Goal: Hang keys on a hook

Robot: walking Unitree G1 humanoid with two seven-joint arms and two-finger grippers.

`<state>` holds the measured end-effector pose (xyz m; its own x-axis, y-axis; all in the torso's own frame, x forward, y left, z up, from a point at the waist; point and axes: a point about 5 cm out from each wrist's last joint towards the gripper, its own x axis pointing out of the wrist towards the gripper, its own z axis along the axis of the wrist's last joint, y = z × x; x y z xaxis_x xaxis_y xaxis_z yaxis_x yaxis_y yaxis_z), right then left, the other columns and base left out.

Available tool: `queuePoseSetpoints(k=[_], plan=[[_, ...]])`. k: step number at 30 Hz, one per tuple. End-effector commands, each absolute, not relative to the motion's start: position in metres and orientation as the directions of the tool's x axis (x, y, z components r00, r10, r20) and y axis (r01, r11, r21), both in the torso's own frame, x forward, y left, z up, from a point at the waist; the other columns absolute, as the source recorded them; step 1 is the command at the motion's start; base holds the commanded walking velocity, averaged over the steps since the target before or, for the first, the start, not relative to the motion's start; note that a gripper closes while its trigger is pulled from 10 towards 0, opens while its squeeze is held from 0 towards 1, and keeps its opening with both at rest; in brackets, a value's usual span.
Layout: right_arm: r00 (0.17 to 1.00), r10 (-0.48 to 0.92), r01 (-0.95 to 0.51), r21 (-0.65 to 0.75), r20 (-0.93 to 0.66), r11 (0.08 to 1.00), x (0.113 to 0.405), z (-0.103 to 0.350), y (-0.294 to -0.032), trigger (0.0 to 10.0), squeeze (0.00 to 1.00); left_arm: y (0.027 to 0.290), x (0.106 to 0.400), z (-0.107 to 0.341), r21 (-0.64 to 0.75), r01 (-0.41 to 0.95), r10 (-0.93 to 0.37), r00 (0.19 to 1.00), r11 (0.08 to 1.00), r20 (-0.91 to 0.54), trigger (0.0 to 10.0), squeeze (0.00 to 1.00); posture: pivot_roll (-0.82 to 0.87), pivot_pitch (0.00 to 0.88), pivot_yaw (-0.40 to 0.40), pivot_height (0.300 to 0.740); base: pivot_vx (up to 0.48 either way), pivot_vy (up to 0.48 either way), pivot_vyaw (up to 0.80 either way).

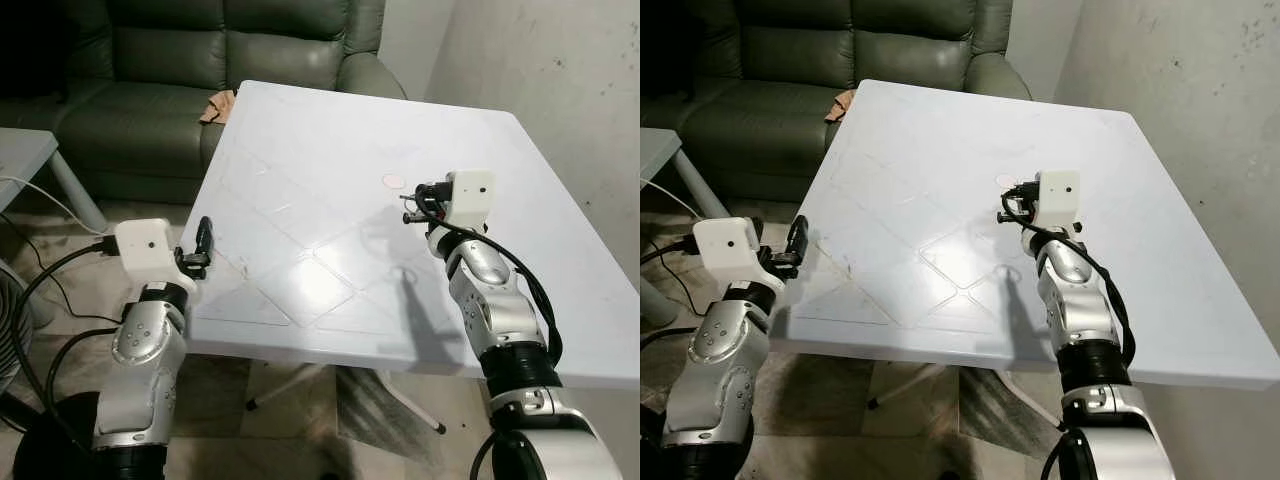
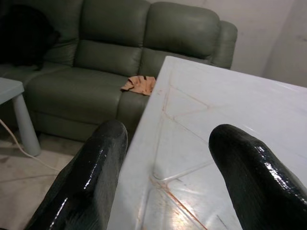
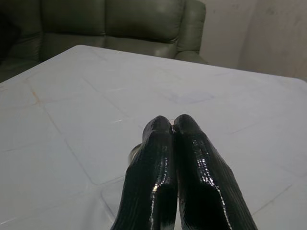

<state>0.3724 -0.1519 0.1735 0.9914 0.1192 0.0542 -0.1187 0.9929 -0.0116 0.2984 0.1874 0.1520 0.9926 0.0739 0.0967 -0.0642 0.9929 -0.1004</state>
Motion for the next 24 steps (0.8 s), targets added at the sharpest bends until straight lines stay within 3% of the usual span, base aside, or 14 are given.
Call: queuePoseSetpoints(k=[1, 2, 6, 24], plan=[[0.992, 0.108, -0.107, -0.017, 0.062, 0.994, 0.371, 0.176, -0.153, 0.0, 0.00, 0.187, 0.300, 0.154, -0.105, -0.065, 0.075, 0.993, 0.992, 0.092, 10.0, 0.00, -0.05, 0.048, -0.073, 0.740, 0.000, 0.000, 0.00], [0.984, 0.139, -0.142, 0.021, 0.107, 0.990, 0.363, 0.177, -0.149, 10.0, 0.00, 0.189, 0.298, 0.157, -0.091, -0.085, 0.094, 0.991, 0.992, 0.099, 10.0, 0.00, -0.05, 0.029, -0.077, 0.740, 0.000, 0.000, 0.00], [0.960, 0.186, -0.217, 0.138, 0.210, 0.966, 0.342, 0.171, -0.149, 10.0, 0.00, 0.193, 0.294, 0.163, -0.048, -0.103, 0.109, 0.984, 0.994, 0.138, 10.0, 0.00, -0.06, 0.021, -0.076, 0.740, 0.000, 0.000, 0.00], [0.950, 0.270, -0.274, 0.004, 0.158, 0.962, 0.332, 0.153, -0.127, 10.0, 0.00, 0.190, 0.294, 0.159, -0.076, -0.020, 0.033, 0.982, 0.997, 0.183, 10.0, 0.00, -0.07, 0.021, -0.056, 0.740, 0.000, 0.000, 0.00]])
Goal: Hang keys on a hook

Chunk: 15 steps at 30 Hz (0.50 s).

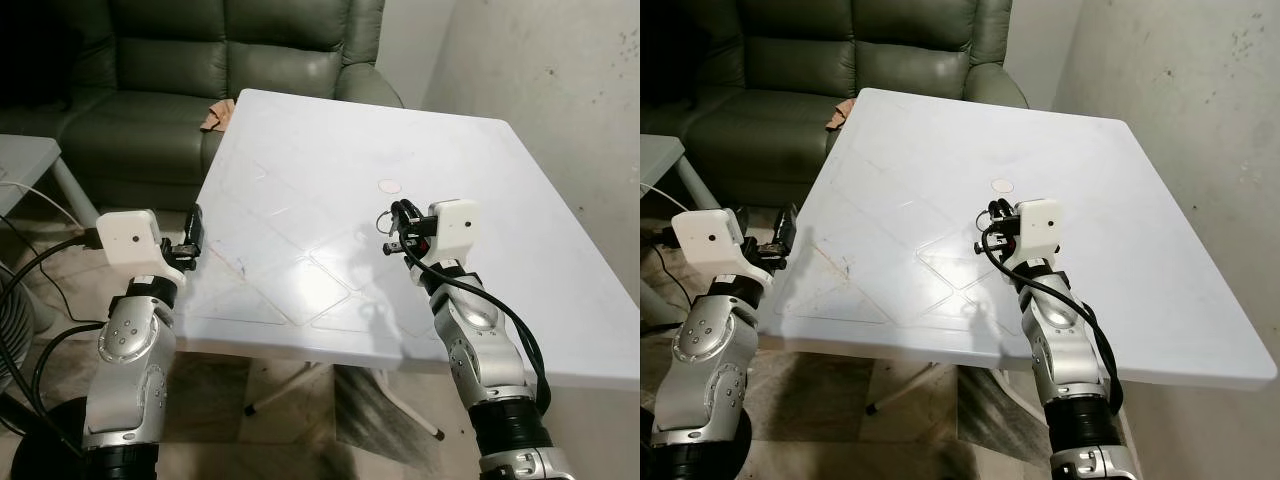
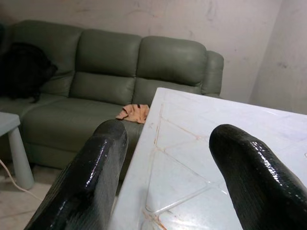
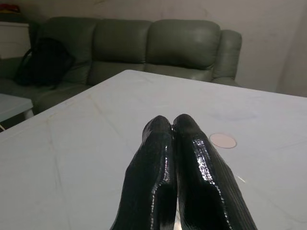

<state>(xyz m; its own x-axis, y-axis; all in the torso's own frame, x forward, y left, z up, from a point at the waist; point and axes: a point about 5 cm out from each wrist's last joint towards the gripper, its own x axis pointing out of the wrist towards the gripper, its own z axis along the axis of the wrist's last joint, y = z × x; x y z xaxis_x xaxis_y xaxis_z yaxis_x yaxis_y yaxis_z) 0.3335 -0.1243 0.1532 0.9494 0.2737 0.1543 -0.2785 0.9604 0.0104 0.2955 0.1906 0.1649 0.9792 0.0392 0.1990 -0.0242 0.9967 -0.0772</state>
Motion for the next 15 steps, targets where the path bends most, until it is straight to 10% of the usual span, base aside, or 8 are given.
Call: queuePoseSetpoints(k=[1, 15], plan=[[0.950, 0.269, -0.273, 0.005, 0.155, 0.962, 0.331, 0.151, -0.127, 10.0, 0.00, 0.190, 0.294, 0.158, -0.079, -0.021, 0.035, 0.983, 0.997, 0.179, 10.0, 0.00, -0.07, 0.023, -0.055, 0.740, 0.000, 0.000, 0.00], [0.964, 0.245, -0.243, -0.037, 0.105, 0.969, 0.331, 0.136, -0.129, 10.0, 0.00, 0.196, 0.294, 0.146, -0.051, -0.086, 0.094, 0.980, 0.995, 0.177, 10.0, 0.00, -0.07, 0.026, -0.052, 0.740, 0.000, 0.000, -0.26]])
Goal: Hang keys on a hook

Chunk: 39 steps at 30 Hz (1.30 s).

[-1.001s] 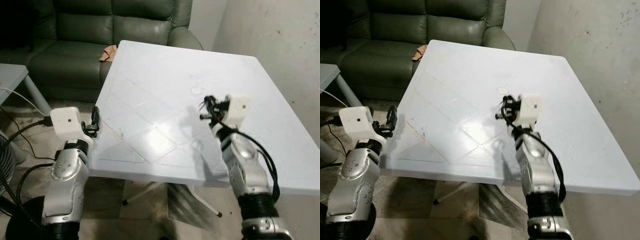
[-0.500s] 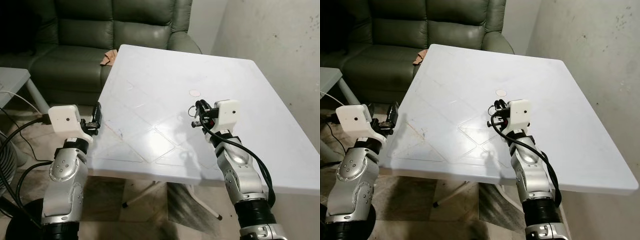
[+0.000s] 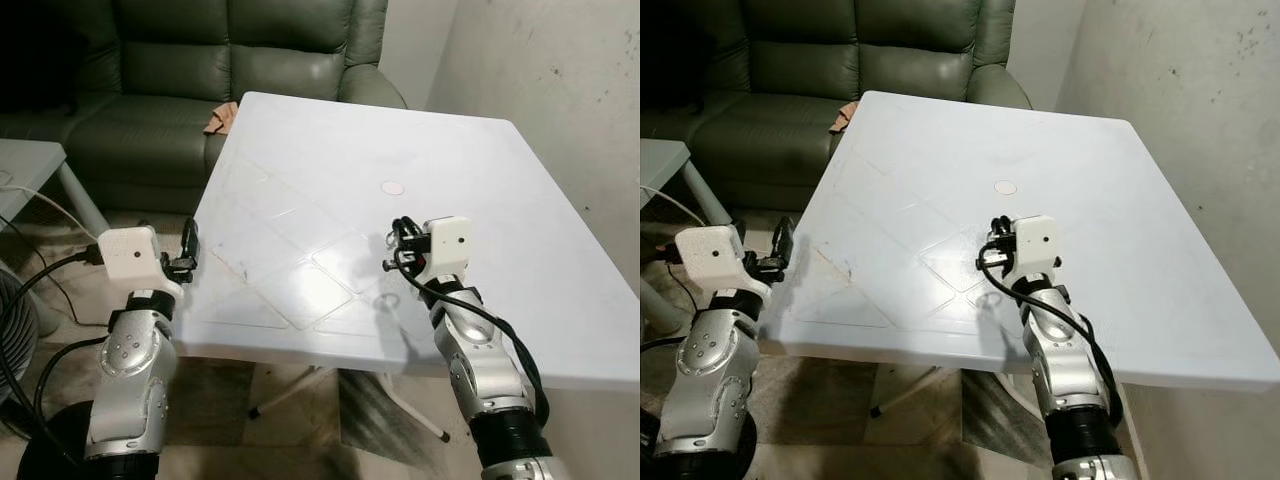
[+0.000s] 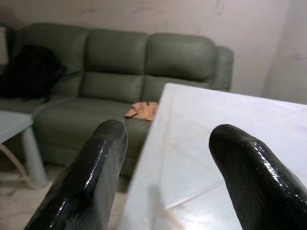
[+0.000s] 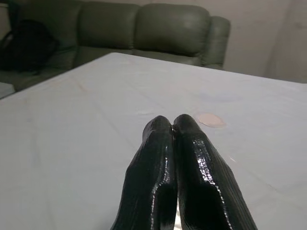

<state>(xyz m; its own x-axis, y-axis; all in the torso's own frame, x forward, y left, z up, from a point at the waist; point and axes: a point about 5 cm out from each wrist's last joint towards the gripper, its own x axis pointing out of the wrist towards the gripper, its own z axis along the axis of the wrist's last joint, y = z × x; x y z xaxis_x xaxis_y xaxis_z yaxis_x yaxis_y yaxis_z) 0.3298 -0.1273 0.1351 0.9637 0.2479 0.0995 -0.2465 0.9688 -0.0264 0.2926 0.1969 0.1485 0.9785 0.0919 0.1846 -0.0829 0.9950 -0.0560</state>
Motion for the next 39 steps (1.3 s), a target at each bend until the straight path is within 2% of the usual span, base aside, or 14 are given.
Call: queuePoseSetpoints(k=[1, 8, 31, 39], plan=[[0.964, 0.246, -0.243, -0.038, 0.106, 0.969, 0.331, 0.136, -0.129, 10.0, 0.00, 0.196, 0.294, 0.146, -0.051, -0.087, 0.095, 0.980, 0.995, 0.177, 10.0, 0.00, -0.07, 0.026, -0.052, 0.740, 0.000, 0.000, -0.74], [0.967, 0.231, -0.229, -0.033, 0.110, 0.973, 0.335, 0.139, -0.128, 10.0, 0.00, 0.201, 0.296, 0.153, -0.046, -0.095, 0.102, 0.976, 0.994, 0.192, 10.0, 0.00, -0.06, 0.027, -0.048, 0.740, 0.000, 0.000, -0.74], [0.965, 0.230, -0.227, -0.039, 0.126, 0.973, 0.336, 0.142, -0.124, 10.0, 0.00, 0.195, 0.301, 0.156, -0.047, -0.069, 0.077, 0.977, 0.997, 0.199, 10.0, 0.00, -0.07, 0.021, -0.048, 0.740, 0.000, 0.000, -0.74], [0.963, 0.238, -0.235, -0.038, 0.125, 0.971, 0.336, 0.142, -0.123, 10.0, 0.00, 0.196, 0.301, 0.156, -0.015, -0.094, 0.095, 0.976, 0.996, 0.199, 10.0, 0.00, -0.06, 0.017, -0.051, 0.740, 0.000, -0.407, -0.74]])
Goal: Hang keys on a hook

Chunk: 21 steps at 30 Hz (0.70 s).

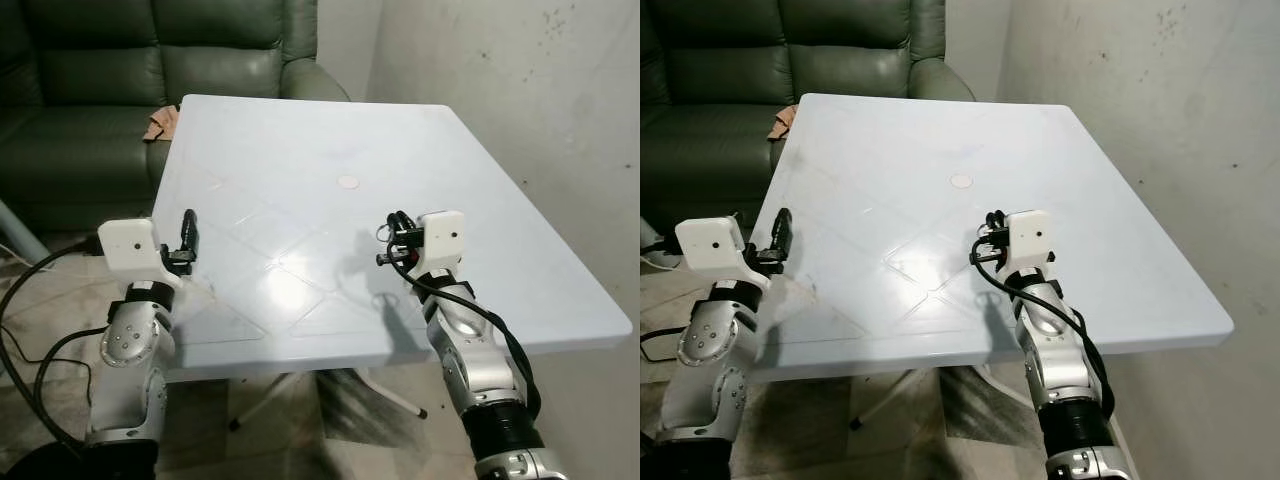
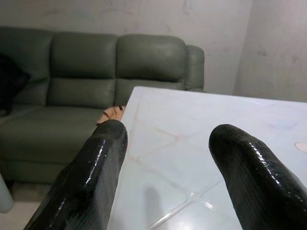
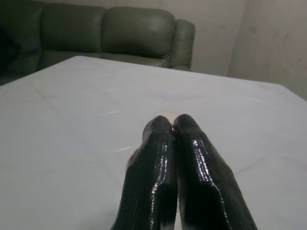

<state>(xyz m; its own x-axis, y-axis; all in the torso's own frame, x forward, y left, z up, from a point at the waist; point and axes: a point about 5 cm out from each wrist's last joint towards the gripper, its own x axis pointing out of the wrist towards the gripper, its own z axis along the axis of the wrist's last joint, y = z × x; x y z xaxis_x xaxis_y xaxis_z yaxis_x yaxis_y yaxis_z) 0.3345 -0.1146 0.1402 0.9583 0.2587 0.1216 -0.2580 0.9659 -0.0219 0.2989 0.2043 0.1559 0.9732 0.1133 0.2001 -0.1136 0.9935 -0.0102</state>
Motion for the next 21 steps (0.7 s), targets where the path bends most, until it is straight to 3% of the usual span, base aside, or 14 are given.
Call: queuePoseSetpoints(k=[1, 6, 21], plan=[[0.963, 0.238, -0.235, -0.038, 0.125, 0.971, 0.3365, 0.1421, -0.1227, 10.0, 0.00, 0.1962, 0.3010, 0.1559, -0.015, -0.094, 0.095, 0.975, 0.996, 0.199, 10.0, 0.00, -0.06, 0.017, -0.051, 0.740, 0.000, -0.364, -0.74], [0.961, 0.249, -0.246, -0.043, 0.119, 0.968, 0.3363, 0.1406, -0.1224, 10.0, 0.00, 0.1948, 0.3006, 0.1567, -0.072, -0.079, 0.093, 0.973, 0.994, 0.212, 10.0, 0.00, -0.06, 0.007, -0.058, 0.740, 0.000, -0.073, -0.74], [0.960, 0.253, -0.249, -0.048, 0.119, 0.967, 0.3365, 0.1406, -0.1230, 10.0, 0.00, 0.1940, 0.3007, 0.1560, -0.067, -0.083, 0.095, 0.973, 0.994, 0.209, 10.0, 0.00, -0.06, 0.001, -0.064, 0.740, 0.000, 0.000, -0.74]])
